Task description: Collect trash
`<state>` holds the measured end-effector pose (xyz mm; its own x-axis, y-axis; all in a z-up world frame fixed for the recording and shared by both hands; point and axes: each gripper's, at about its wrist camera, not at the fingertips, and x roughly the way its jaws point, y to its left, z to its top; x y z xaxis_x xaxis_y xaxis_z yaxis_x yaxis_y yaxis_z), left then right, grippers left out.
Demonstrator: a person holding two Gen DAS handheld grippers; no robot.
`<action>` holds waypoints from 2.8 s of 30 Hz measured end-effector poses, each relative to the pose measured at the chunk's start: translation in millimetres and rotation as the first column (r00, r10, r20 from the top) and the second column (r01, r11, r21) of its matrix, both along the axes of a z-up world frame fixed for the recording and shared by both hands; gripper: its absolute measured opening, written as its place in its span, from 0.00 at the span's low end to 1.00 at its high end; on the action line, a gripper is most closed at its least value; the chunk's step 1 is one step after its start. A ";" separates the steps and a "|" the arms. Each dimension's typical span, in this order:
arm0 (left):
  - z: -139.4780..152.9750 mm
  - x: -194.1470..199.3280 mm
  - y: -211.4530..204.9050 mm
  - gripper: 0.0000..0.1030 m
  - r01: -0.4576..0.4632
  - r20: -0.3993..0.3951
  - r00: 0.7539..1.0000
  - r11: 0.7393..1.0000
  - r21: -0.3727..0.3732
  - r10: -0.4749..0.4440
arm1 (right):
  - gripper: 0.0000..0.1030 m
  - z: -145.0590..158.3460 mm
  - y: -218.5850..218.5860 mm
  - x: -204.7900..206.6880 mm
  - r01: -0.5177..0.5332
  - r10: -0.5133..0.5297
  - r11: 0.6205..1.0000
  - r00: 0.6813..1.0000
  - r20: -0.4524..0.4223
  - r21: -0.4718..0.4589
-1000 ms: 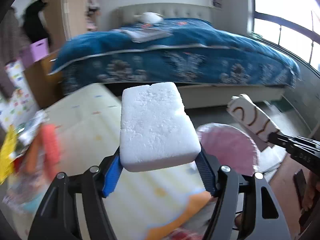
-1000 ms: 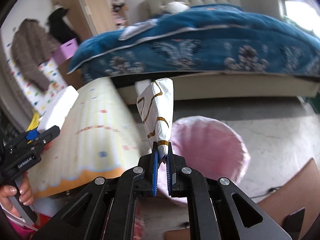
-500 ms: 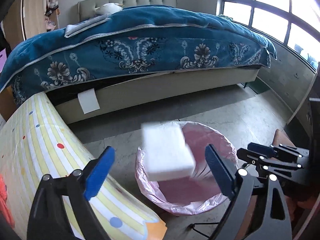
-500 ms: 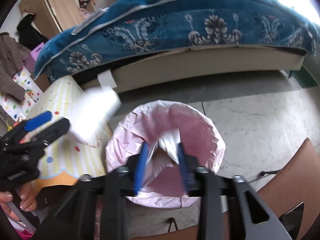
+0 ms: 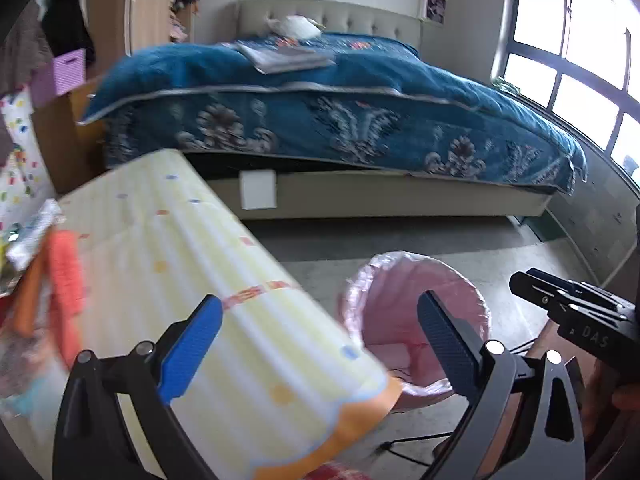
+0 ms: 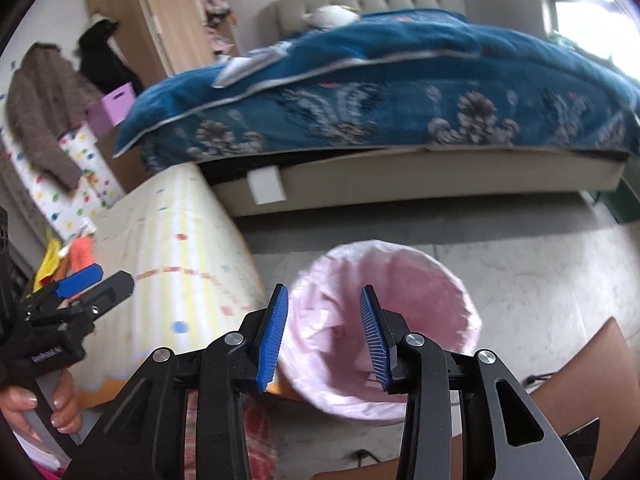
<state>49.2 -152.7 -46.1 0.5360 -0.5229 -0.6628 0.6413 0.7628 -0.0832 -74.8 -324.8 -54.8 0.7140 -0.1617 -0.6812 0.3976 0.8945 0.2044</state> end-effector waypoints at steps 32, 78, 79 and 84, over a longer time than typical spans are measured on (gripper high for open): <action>-0.5 -9.2 340.3 0.93 -0.656 0.025 0.755 0.752 0.065 0.656 | 0.52 16.2 322.2 108.6 -0.691 0.681 0.687 0.720 -0.131 -0.226; 2.8 7.3 290.7 0.88 -0.593 -0.001 0.805 0.804 0.047 0.594 | 0.03 46.9 257.9 94.0 -0.547 0.586 0.792 0.806 0.082 -0.271; 2.5 11.3 289.7 0.84 -0.594 -0.006 0.804 0.803 0.045 0.595 | 0.03 46.3 254.0 96.5 -0.541 0.578 0.798 0.812 0.082 -0.266; -3.3 33.3 288.1 0.75 -0.594 -0.057 0.802 0.804 0.032 0.594 | 0.03 41.0 242.3 103.1 -0.521 0.551 0.818 0.831 0.072 -0.245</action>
<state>82.5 135.4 -49.4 0.6974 -0.1074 -0.7086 0.0561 0.9939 -0.0954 28.4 -82.5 -13.8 0.8098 0.1486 -0.5675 -0.1755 0.9845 0.0074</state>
